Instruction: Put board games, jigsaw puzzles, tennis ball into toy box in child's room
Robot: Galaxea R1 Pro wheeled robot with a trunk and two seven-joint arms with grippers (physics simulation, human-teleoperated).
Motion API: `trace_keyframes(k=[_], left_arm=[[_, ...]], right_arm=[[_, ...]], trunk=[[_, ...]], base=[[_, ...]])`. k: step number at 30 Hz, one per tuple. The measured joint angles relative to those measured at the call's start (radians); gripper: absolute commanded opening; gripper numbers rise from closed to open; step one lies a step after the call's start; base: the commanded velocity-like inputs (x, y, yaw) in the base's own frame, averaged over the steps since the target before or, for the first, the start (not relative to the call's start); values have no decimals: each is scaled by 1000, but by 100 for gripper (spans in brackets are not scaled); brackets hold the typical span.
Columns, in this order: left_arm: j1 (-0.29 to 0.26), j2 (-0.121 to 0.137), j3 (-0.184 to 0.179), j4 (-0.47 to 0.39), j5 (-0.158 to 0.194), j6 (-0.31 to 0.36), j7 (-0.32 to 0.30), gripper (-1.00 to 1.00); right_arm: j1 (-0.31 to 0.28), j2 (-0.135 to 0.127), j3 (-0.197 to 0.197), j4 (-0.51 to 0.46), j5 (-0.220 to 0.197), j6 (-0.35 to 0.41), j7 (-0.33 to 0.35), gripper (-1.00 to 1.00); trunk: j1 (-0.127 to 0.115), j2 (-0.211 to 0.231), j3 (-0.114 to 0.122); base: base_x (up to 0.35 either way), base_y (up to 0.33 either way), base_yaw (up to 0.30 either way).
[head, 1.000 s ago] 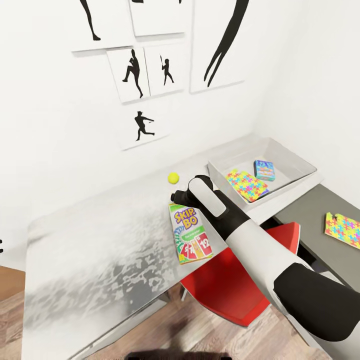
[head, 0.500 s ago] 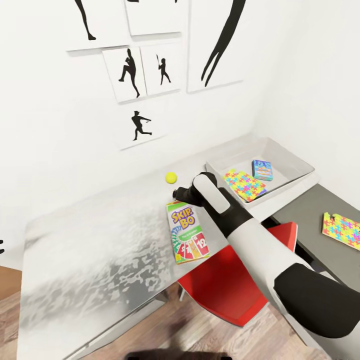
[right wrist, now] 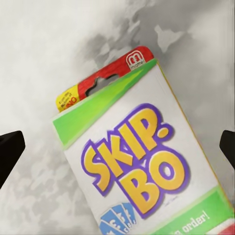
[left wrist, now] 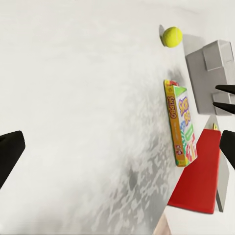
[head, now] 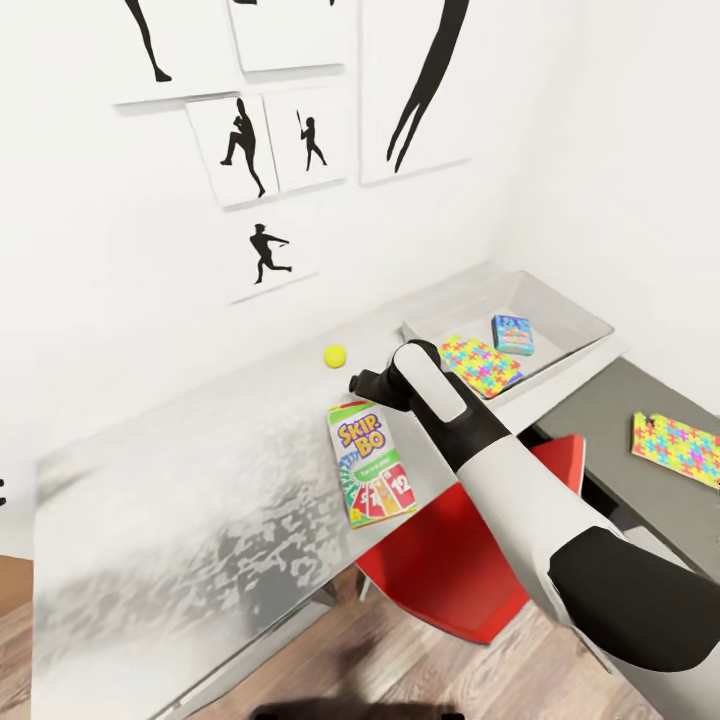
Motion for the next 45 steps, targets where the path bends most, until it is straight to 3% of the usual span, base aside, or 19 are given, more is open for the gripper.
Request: trace_keyframes(k=[9,22,45], left_arm=[[0,-1,-1,0,0,0,0,100],[0,-1,-1,0,0,0,0,100],[0,0,0,0,0,0,0,100]], right_arm=[[0,0,-1,6,3,2,0,100],[0,0,-1,10,3,2,-2,100],[1,0,1,12,3,3,3,100]], trunk=[[0,0,0],[0,0,0],[0,0,-3]], base=[[0,144,-37],[0,49,-193],[0,52,-26]])
